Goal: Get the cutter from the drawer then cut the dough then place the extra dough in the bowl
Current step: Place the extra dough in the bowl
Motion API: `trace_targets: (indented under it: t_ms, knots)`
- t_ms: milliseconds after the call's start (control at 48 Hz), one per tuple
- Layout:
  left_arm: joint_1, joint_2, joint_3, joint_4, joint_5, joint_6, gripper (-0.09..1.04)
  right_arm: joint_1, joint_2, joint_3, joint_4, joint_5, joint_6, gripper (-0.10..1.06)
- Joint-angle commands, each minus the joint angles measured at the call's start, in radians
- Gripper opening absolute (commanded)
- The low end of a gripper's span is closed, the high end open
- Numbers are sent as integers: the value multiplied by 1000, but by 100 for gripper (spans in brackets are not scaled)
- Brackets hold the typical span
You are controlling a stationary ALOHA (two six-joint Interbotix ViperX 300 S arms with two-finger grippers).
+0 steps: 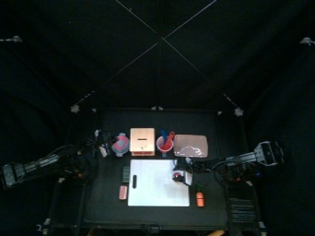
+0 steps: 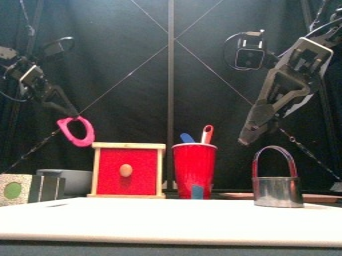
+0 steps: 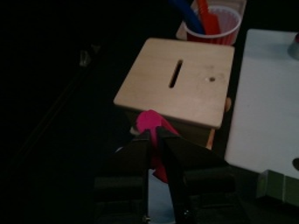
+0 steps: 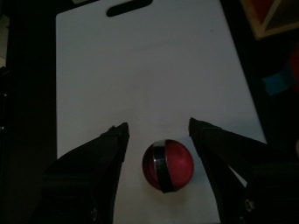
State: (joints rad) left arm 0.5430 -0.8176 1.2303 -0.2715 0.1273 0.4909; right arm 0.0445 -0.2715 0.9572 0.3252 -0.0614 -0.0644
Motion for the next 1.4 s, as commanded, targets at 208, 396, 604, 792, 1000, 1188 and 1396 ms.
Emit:
trace_targets:
  t_ms: [208,396,604,792,1000,1188,1396]
  knots:
    - [0,103,2,-6,-71,-2,52,-41,-14,-40,-40,-101,-5,90]
    - [-9,137,15,-20,-95,-2,58,-43,-14,-37,-48,-112,-2,90]
    - [-20,137,29,-86,-147,-2,78,-43,-14,-37,-43,-112,-2,90]
    - [-37,135,26,-138,-169,-2,83,-43,-14,-35,-43,-114,-2,90]
    - [-153,138,21,-172,-281,0,83,-43,-17,-34,-57,-129,-11,90]
    - [-316,138,25,-172,-469,0,83,-66,-49,-18,-130,-256,-14,90]
    - [-482,138,29,-169,-644,0,83,-97,-60,3,-199,-426,-5,90]
